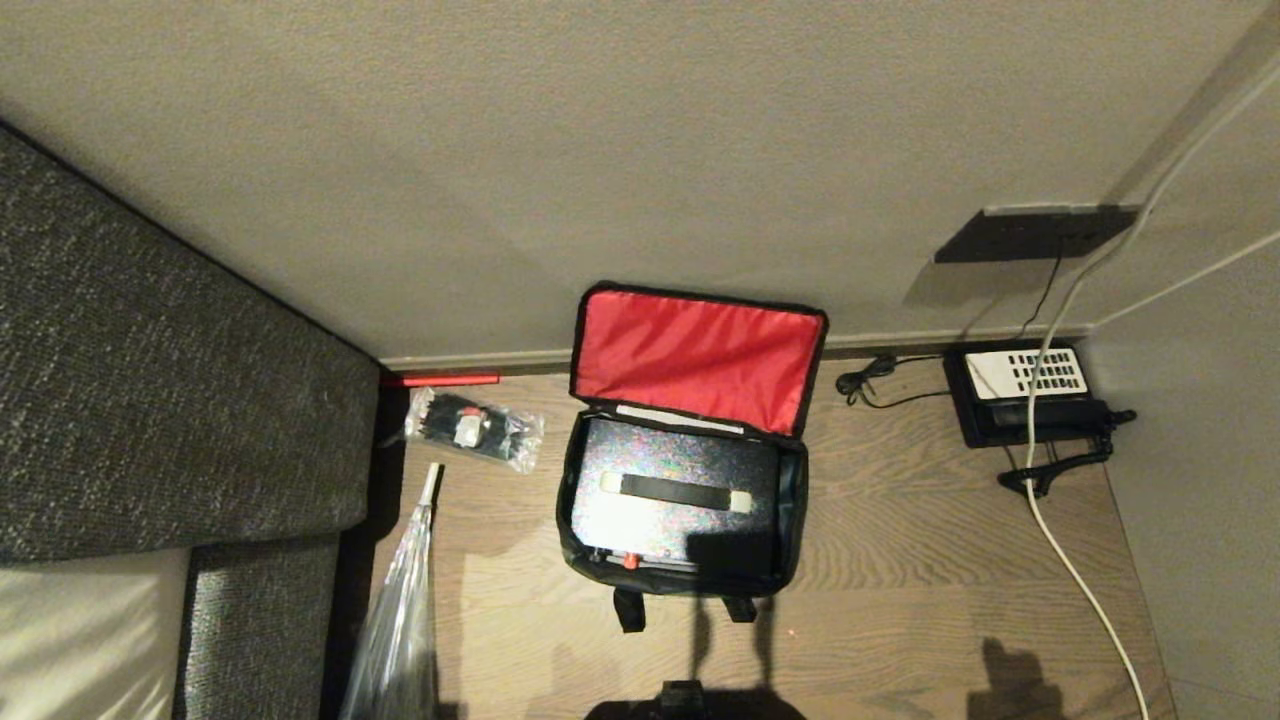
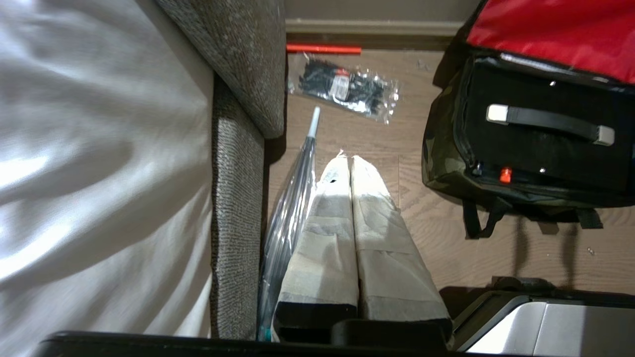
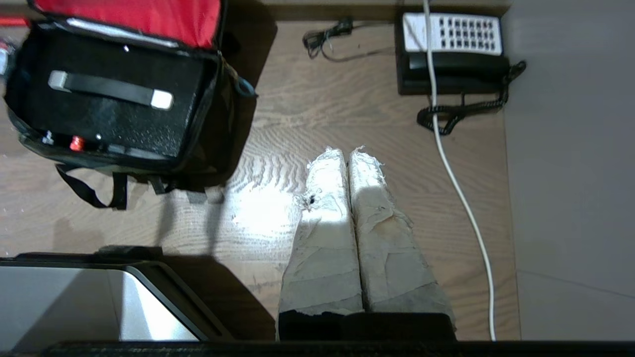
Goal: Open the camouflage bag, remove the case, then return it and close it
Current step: Close the top of the storage box
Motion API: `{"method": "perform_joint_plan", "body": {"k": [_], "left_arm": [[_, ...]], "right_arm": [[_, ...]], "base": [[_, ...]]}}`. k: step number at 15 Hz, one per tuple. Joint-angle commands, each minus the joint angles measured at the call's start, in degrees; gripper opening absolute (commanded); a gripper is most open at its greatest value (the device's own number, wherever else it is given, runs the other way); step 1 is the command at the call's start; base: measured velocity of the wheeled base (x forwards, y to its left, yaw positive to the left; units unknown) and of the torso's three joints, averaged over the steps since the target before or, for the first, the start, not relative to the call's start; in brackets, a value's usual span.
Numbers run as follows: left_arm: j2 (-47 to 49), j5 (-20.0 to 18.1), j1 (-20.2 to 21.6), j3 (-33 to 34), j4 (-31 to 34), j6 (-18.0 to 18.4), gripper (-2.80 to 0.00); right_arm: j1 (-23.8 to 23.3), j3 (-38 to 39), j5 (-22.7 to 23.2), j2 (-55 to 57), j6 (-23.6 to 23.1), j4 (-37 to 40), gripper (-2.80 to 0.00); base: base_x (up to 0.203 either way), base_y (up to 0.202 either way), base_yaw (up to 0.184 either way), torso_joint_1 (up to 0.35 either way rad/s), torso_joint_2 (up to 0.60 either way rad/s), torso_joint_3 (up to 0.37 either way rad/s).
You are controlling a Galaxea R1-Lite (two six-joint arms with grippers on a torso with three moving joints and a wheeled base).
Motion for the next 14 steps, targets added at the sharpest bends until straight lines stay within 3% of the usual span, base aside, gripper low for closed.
{"method": "perform_joint_plan", "body": {"k": [1, 14], "left_arm": [[-0.02, 0.02, 0.02, 0.09, 0.0, -0.1, -2.8], [-0.02, 0.02, -0.05, 0.09, 0.0, -0.15, -2.8]], "right_arm": [[0.02, 0.0, 0.02, 0.18, 0.03, -0.01, -2.8], [0.02, 0.0, 0.02, 0.18, -0.05, -0.01, -2.8]], "base": [[0.0, 0.0, 0.0, -0.001, 0.0, -0.19], [0.0, 0.0, 0.0, 0.002, 0.0, -0.198]]}}
